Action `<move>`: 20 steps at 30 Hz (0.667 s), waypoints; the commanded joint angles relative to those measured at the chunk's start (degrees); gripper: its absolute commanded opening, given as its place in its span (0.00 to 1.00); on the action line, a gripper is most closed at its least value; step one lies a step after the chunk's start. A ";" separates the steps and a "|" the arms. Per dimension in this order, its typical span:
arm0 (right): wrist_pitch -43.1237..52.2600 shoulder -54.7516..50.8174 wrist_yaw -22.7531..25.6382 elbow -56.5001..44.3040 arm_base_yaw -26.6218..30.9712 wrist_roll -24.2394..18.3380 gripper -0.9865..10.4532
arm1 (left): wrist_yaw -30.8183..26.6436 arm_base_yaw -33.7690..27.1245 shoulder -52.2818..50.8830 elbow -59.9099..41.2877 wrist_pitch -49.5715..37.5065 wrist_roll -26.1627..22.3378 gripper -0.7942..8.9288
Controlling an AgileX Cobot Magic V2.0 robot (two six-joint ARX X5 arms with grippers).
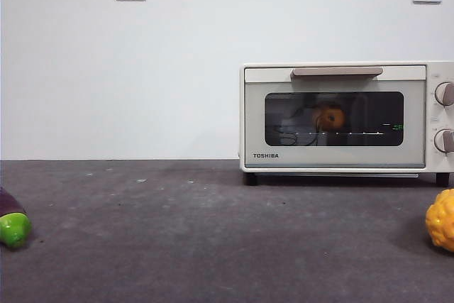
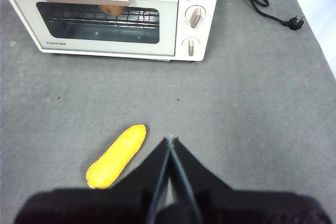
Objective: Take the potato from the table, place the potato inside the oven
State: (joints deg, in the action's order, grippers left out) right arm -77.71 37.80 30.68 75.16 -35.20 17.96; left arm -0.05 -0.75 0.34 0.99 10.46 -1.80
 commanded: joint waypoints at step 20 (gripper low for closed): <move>-1.16 -0.04 0.24 0.02 -0.04 -0.37 0.09 | 1.60 -0.04 0.57 -0.57 -0.98 1.84 0.08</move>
State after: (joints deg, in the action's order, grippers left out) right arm -77.71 37.80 30.68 75.16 -35.20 17.96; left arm 1.23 -0.73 0.89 0.99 10.15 0.21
